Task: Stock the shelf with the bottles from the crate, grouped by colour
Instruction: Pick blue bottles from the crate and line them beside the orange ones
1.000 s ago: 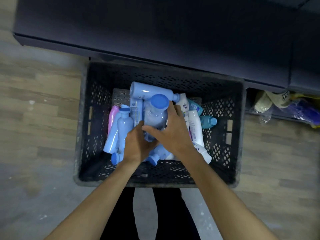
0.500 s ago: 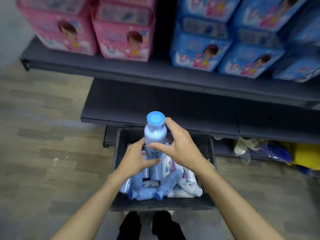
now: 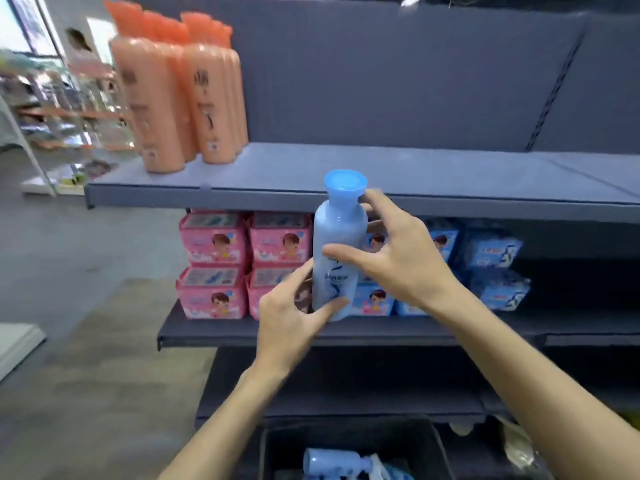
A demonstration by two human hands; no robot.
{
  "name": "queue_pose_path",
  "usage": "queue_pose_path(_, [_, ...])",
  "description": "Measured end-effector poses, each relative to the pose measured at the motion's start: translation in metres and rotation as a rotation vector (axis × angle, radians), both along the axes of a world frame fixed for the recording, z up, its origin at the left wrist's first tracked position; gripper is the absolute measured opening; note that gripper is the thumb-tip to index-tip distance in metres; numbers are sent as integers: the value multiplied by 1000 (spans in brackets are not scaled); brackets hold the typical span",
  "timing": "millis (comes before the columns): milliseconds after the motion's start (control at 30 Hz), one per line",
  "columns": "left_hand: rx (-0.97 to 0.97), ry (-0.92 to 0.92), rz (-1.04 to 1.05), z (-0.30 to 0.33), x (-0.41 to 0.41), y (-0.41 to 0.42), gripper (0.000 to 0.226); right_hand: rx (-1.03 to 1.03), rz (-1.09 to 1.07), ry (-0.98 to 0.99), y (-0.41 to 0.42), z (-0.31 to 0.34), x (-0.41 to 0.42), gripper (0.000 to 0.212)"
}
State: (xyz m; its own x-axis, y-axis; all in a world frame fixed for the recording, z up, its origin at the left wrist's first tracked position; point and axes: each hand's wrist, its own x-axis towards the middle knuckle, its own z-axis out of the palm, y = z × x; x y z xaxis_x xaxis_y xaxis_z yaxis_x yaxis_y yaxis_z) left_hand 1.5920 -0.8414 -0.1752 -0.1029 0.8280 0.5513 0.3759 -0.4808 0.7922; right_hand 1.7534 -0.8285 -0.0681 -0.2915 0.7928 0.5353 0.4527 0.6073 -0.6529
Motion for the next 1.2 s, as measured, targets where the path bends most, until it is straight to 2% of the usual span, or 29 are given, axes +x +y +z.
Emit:
queue_pose_path(100, [130, 35, 11, 60, -9, 5, 61, 80, 12, 73, -1, 57, -8, 64])
queue_pose_path(200, [204, 65, 55, 109, -16, 13, 58, 157, 3, 116, 4, 102, -18, 60])
queue_pose_path(333, [195, 86, 126, 145, -25, 35, 50, 170, -34, 100, 29, 130, -36, 57])
queue_pose_path(633, [5, 145, 254, 151, -45, 96, 40, 78, -90, -27, 105, 132, -77, 53])
queue_pose_path(800, [-35, 172, 278, 149, -56, 129, 39, -17, -102, -179, 149, 143, -87, 56])
queue_pose_path(967, [-82, 246, 315, 151, -67, 171, 41, -41, -104, -187, 193, 142, -101, 57])
queue_pose_path(1200, [-193, 224, 358, 158, -77, 225, 37, -139, -108, -152, 257, 143, -125, 57])
